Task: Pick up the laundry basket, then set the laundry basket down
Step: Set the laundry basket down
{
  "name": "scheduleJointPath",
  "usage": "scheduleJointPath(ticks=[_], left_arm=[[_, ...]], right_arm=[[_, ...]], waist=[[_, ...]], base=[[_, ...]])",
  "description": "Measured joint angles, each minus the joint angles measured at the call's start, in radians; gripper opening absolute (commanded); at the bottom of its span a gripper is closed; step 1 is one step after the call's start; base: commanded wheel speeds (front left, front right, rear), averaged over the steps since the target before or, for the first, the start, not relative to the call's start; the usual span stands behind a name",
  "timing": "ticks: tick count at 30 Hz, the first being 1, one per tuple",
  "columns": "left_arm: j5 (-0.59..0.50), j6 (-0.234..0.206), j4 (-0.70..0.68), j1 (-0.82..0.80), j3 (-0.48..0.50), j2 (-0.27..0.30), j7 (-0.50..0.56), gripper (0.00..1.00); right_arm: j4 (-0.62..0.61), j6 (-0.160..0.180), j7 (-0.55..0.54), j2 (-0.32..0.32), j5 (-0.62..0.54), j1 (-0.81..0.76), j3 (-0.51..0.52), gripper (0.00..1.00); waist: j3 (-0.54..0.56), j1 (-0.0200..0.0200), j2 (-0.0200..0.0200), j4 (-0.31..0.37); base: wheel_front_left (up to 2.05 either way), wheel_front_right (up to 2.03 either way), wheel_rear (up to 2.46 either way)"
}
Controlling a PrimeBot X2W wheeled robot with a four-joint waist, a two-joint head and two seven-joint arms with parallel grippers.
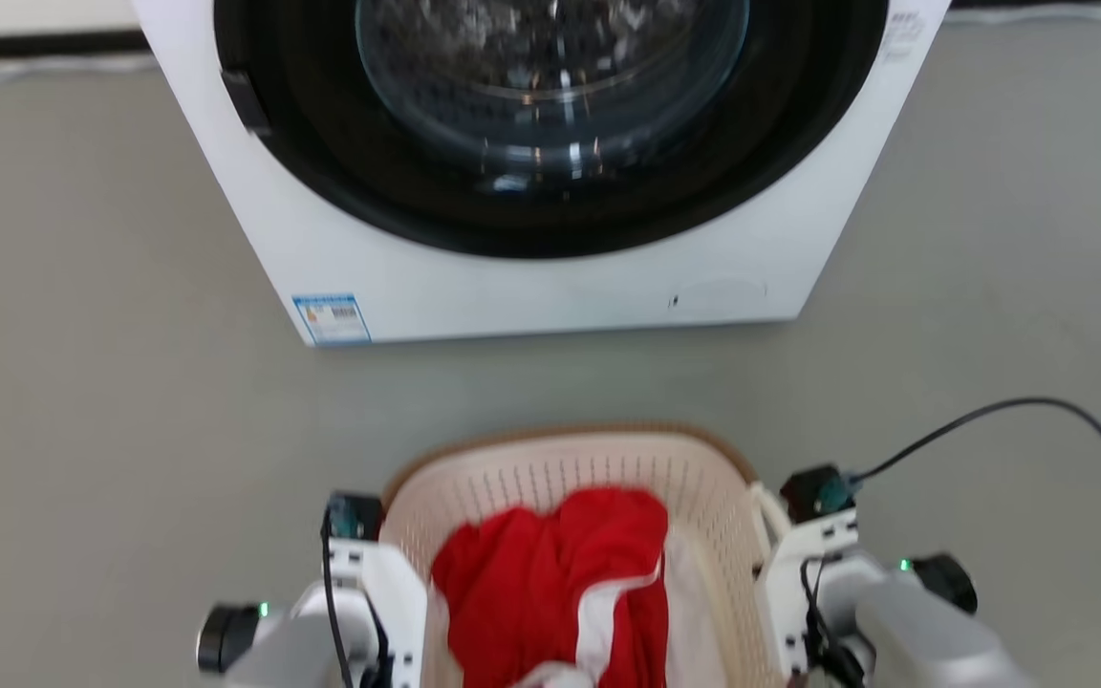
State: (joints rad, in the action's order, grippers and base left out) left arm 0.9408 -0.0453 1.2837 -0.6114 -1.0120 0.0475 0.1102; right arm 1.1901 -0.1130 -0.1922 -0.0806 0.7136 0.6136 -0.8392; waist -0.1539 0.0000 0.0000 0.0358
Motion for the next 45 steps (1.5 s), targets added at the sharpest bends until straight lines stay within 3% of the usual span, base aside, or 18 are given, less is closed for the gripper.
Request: scheduleJointPath(ticks=[9, 30, 45], left_arm=[[-0.013, -0.009, 0.0, -0.142, 0.0, 0.011, -0.081, 0.0], [-0.037, -0.043, 0.0, -0.5, 0.011, 0.026, -0.16, 0.0], [-0.045, -0.053, 0.002, -0.588, 0.019, 0.026, -0.193, 0.0]], right_arm=[[0.032, 0.0, 0.112, 0.002, -0.017, 0.135, 0.033, 0.0], [0.113, -0.002, 0.288, 0.004, -0.132, 0.468, 0.126, 0.0], [0.115, -0.002, 0.329, -0.006, -0.28, 0.518, 0.29, 0.0]], waist=[[-0.164, 0.0, 0.0, -0.006], [-0.61, 0.0001, 0.0, -0.01], [-0.76, 0.0, 0.0, -0.023]], base=[[0.0, 0.0, 0.0], [0.0, 0.0, 0.0], [0.0, 0.0, 0.0]])
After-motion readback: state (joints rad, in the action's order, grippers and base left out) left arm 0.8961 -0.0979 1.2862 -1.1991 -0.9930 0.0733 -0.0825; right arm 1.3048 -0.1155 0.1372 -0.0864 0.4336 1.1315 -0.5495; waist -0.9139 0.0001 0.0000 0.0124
